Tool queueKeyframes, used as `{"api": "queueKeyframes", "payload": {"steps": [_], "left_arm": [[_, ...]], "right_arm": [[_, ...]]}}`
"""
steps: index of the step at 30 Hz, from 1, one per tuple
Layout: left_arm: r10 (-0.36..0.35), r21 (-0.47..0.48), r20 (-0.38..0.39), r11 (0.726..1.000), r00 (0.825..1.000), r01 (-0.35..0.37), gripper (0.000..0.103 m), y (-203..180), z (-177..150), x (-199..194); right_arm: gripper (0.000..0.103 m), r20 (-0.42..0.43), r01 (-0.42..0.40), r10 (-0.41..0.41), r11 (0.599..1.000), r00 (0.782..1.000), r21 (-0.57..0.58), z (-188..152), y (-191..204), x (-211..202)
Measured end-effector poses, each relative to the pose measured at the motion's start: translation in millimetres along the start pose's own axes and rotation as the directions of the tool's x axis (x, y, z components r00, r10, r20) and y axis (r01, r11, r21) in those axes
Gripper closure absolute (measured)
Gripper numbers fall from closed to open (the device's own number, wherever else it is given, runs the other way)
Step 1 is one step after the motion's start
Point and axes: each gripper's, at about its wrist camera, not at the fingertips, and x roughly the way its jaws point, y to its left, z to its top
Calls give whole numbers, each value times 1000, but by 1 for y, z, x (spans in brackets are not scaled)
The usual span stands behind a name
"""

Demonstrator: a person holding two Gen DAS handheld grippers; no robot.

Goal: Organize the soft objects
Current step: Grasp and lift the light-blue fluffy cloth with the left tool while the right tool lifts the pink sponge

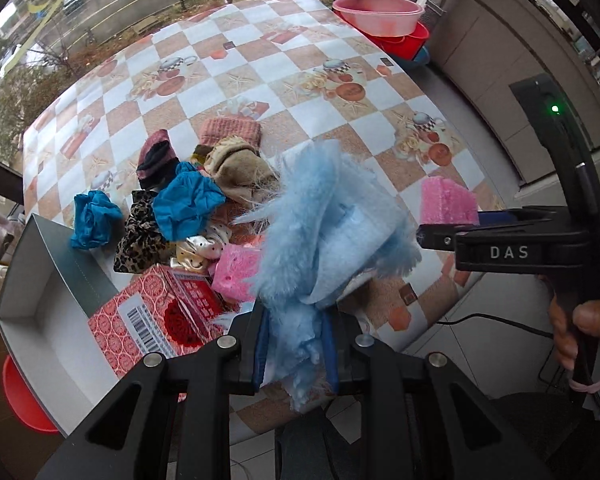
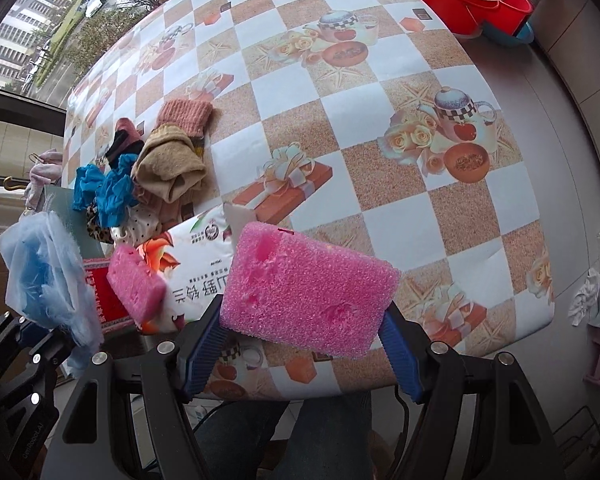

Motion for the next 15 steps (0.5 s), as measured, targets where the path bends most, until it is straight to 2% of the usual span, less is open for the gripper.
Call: {"api": "queueKeyframes", "payload": {"steps": [4,8,15], "left_arm": [[-28,52,39,998,999,26,78,6,-28,-18],[-32,55,86,998,996,27,78,25,-51,-41],[2,-68,152,998,988,8,78,80,-87,-71]], "right_arm": [[29,-7,9,-9,1000,1000,-7,-31,24,2],[29,9,17,-16,999,1000,-37,-51,52,-2],[29,83,24,-12,988,996,-155,-68,110,-27]]}}
